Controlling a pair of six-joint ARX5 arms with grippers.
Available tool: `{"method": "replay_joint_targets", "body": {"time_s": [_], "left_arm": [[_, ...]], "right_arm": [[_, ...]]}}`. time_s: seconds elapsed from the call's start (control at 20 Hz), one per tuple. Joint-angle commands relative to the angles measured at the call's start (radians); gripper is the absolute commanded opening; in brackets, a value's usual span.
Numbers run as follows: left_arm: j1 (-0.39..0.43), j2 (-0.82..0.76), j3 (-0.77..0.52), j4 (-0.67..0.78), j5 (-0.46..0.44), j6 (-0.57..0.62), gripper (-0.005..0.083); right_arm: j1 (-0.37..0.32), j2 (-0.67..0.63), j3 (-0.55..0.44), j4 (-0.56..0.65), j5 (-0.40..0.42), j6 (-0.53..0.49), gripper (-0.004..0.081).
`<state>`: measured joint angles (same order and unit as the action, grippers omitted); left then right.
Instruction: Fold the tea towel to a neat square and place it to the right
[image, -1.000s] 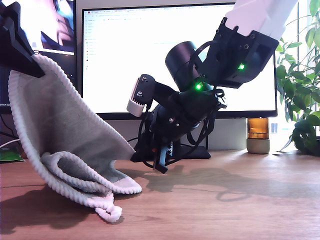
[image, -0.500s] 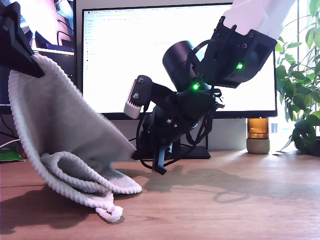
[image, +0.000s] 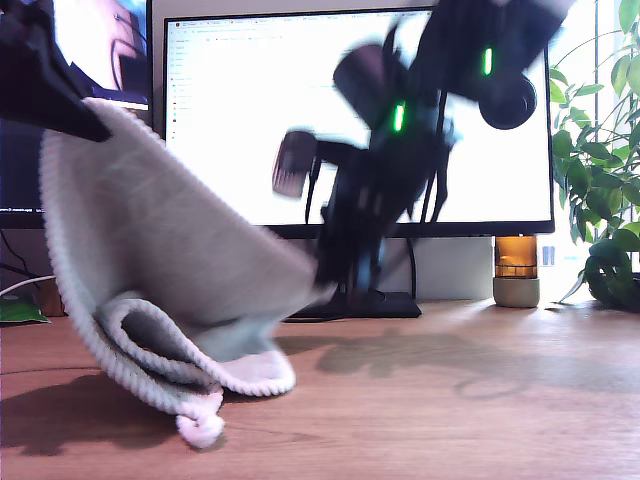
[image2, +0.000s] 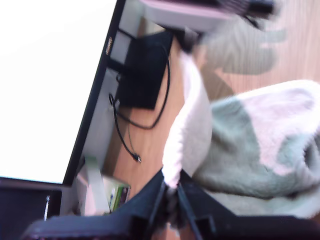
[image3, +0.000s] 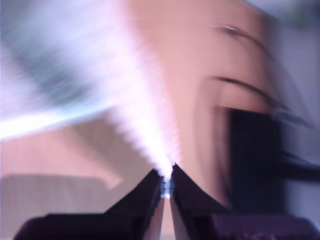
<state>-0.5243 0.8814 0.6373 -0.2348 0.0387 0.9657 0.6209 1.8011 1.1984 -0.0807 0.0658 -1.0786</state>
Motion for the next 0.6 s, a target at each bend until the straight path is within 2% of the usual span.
{"method": "replay_joint_targets", "body": {"time_s": [0.0,0.1,0.3,0.55], "left_arm": [[0.012,0.028,0.009,0.056,0.037,-0.043,-0.0024],[0.031,0.074,0.009,0.1,0.086,-0.06,-0.0024],[0.058,0.163,0.009,0.246,0.092,-0.061,-0.0024],[0.103,0.21,0.03,0.358,0.095,-0.076,-0.0024]], "right_arm": [[-0.001,-0.034,0.029,-0.104,0.052,0.003,-0.0013],[0.002,-0.063,0.066,-0.236,0.098,0.02,-0.0013],[0.003,-0.113,0.135,-0.418,0.124,0.123,-0.0013],[0.008,-0.15,0.215,-0.5,0.245,0.171,-0.0013]]}}
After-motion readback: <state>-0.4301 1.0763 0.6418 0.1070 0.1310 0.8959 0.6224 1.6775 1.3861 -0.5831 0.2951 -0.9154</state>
